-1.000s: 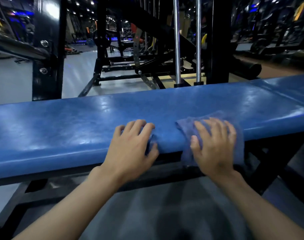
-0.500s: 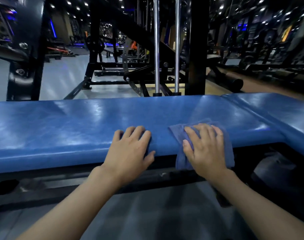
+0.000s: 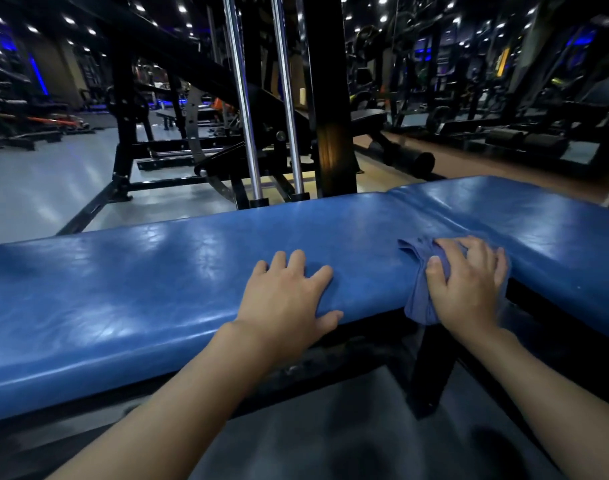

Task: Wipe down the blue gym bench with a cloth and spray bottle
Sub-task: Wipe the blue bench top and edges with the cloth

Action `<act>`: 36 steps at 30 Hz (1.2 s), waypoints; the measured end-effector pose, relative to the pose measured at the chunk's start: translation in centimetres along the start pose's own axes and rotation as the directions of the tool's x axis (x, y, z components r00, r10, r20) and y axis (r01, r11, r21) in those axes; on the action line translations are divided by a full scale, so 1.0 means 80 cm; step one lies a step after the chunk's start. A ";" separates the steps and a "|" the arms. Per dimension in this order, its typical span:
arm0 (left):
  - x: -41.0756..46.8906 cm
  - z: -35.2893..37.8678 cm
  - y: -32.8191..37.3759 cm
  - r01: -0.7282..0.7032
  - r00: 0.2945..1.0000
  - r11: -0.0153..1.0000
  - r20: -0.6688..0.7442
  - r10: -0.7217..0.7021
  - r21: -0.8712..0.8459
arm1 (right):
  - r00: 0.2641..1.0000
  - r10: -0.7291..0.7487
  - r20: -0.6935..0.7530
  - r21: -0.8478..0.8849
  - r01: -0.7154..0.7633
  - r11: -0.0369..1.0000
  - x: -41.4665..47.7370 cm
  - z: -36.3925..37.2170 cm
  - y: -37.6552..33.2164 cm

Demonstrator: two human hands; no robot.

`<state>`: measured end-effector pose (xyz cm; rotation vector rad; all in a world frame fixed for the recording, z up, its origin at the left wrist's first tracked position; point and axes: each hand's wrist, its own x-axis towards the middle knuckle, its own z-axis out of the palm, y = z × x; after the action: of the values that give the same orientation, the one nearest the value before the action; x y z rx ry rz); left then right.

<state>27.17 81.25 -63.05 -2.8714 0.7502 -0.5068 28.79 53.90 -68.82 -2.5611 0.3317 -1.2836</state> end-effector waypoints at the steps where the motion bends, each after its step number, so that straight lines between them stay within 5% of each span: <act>1: 0.000 0.001 -0.001 -0.001 1.000 1.000 -0.003 0.001 -0.010 | 0.999 0.052 -0.005 -0.004 -0.052 0.999 0.004 0.001 0.004; 6: 0.000 0.004 -0.003 -0.010 1.000 0.999 -0.030 0.009 -0.034 | 0.965 0.262 -0.013 0.072 -0.260 0.963 0.008 0.003 -0.010; 12: -0.002 0.001 0.000 -0.012 1.000 1.000 -0.010 0.011 -0.028 | 0.959 0.269 0.086 0.070 -0.275 0.959 0.004 -0.005 -0.015; 16: 0.010 -0.010 -0.011 -0.043 0.999 0.999 0.002 0.043 -0.033 | 0.943 0.332 -0.006 0.029 -0.332 0.943 0.021 0.001 -0.031; 19: 0.057 -0.022 -0.022 0.007 1.000 0.975 0.031 0.000 -0.224 | 0.978 0.207 0.005 0.089 -0.207 0.974 0.056 -0.006 -0.053; 24: 0.146 -0.021 -0.041 0.033 0.998 0.957 0.062 -0.016 -0.288 | 0.987 -0.042 0.158 0.341 -0.014 0.940 0.163 0.009 -0.083; 36: 0.250 0.052 -0.128 0.175 0.964 0.961 0.235 -0.123 -0.214 | 0.874 -0.348 0.340 0.354 0.224 0.908 0.297 0.158 -0.112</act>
<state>49.64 80.40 -59.10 -3.1494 0.5942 -0.1161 53.66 56.48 -55.43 -2.5736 -0.3231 -0.7780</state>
